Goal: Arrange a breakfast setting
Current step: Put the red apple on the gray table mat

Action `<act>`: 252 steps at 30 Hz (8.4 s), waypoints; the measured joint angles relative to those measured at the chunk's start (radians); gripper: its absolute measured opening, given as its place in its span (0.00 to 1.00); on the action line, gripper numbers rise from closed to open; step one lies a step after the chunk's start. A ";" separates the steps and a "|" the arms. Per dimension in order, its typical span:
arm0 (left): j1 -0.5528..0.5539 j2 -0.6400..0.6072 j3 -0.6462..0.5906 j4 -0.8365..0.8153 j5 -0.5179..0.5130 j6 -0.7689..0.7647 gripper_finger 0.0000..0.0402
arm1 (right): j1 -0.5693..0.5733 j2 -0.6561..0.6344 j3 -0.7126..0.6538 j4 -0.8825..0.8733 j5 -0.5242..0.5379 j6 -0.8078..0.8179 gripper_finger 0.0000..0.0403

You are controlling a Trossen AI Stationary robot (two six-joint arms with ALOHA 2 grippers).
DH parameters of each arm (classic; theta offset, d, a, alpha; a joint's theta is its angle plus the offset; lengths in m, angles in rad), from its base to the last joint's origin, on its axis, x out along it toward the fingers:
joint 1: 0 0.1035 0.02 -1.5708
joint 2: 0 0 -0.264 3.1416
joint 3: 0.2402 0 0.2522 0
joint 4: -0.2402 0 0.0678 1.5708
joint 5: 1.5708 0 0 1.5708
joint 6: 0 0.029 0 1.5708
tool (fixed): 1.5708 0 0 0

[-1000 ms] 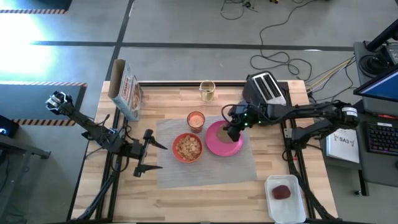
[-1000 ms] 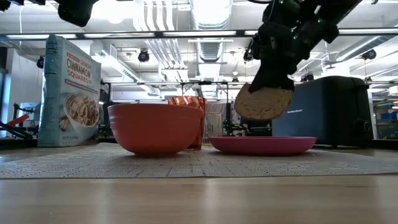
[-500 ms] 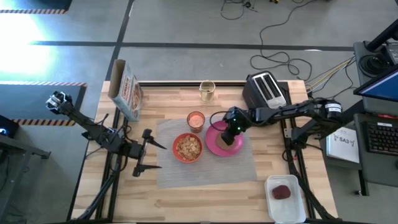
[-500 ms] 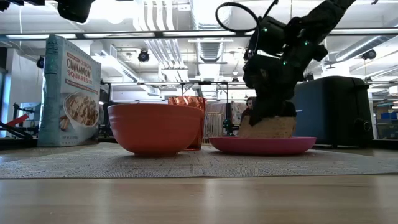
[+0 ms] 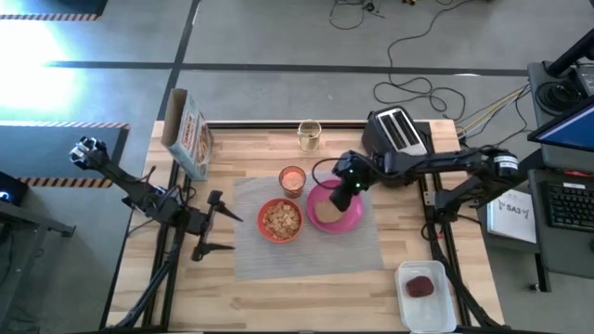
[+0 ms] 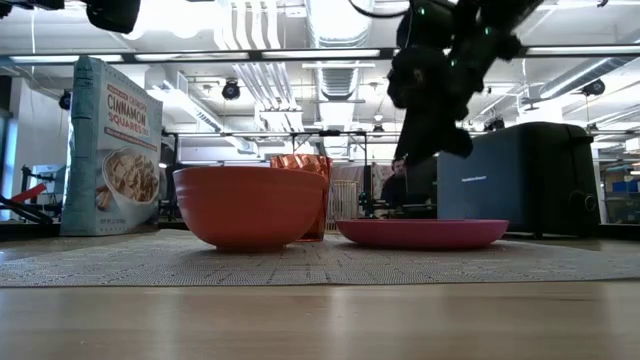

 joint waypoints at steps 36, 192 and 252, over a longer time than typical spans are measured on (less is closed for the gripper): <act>0.000 -0.057 -0.002 -0.090 0.038 0.002 0.84 | 0.655 -0.010 0.267 -0.828 -0.057 0.591 0.42; -0.003 0.433 0.308 -0.248 0.021 -0.020 0.84 | 1.147 -0.124 0.211 -0.691 0.198 0.892 0.03; -0.003 0.445 0.308 -0.249 0.021 -0.021 0.84 | 1.147 0.174 0.160 -0.803 -0.017 0.779 0.59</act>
